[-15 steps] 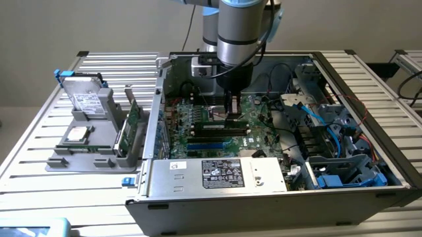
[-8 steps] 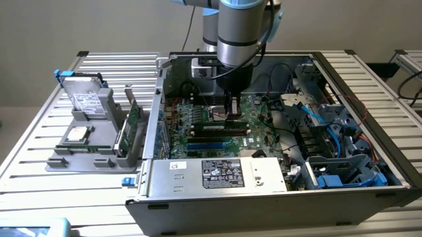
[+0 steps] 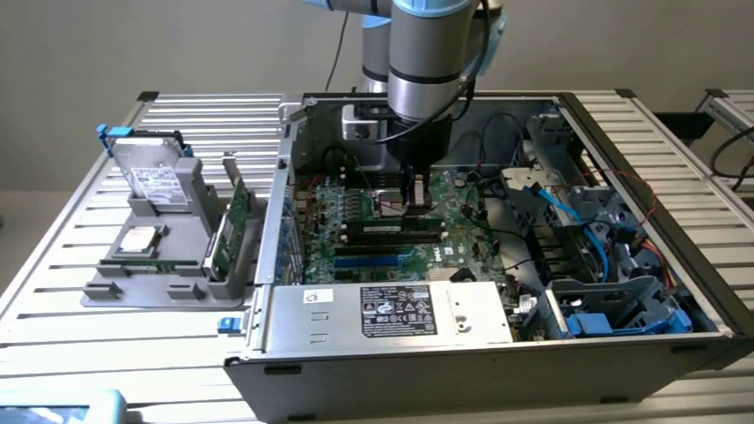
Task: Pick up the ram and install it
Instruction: 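Insert the ram into the slot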
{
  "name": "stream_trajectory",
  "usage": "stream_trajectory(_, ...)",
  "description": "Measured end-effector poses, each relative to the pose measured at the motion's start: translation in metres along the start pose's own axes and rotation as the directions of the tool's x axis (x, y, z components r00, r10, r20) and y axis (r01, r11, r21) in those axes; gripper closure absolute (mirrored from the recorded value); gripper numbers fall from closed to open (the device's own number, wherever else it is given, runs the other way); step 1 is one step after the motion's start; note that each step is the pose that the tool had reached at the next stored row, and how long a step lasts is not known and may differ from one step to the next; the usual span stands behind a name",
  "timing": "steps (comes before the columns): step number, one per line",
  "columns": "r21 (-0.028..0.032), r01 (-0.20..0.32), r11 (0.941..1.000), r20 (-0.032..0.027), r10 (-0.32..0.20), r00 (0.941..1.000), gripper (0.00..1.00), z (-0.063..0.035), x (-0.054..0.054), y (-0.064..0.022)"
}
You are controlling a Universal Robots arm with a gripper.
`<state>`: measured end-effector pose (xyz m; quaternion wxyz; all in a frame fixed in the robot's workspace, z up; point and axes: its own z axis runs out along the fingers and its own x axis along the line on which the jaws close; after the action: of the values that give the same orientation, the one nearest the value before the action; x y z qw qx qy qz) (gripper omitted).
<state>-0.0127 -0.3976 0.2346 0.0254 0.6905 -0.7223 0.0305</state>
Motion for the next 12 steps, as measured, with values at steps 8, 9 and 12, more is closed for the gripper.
stream_trajectory(8,0.0005,0.005,1.0,0.0001,-0.005,1.0,0.88,0.0006,0.0,0.0)
stream_trajectory(9,0.0004,0.005,1.0,0.0001,-0.005,1.0,0.88,0.0007,0.0,0.0)
stream_trajectory(12,0.0004,0.005,1.0,0.0001,-0.005,1.0,0.88,0.0011,-0.0001,0.0)
